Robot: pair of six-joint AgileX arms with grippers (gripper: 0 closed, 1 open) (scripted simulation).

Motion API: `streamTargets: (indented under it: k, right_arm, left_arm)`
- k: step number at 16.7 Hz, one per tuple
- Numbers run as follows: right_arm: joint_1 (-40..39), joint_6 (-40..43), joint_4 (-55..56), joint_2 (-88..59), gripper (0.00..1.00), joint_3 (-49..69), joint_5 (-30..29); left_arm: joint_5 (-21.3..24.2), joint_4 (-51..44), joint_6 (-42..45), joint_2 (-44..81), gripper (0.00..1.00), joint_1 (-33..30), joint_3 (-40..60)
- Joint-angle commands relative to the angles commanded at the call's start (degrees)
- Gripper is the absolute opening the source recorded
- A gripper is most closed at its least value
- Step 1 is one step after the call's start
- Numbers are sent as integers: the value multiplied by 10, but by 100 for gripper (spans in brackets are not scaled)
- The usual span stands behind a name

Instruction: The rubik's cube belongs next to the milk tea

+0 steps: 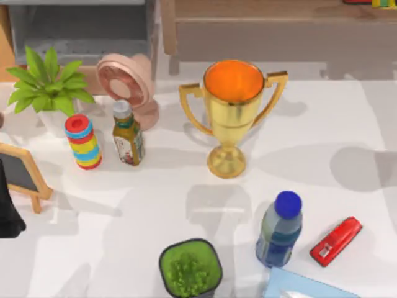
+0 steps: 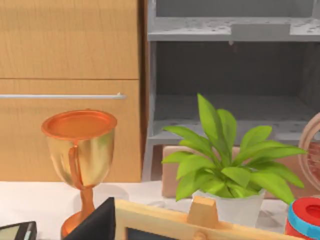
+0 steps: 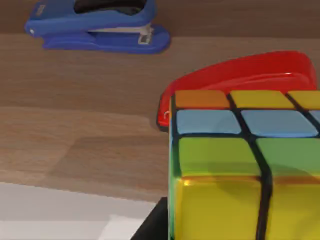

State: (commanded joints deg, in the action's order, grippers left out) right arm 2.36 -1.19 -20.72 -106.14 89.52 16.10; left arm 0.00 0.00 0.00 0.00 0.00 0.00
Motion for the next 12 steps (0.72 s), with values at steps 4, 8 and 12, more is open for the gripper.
streamTargets:
  k: [4,8,12]
  right_arm:
    - [-88,-51,-239,-34,0,36,-56]
    - [-147,-109,-384,-98,0,42,-121]
    - [-166,-139,-433,-125,0,42,-155]
  left_arm:
    - [0,0,0,0,100,0,0]
    - [0,0,0,0,100,0,0]
    - [0,0,0,0,100,0,0]
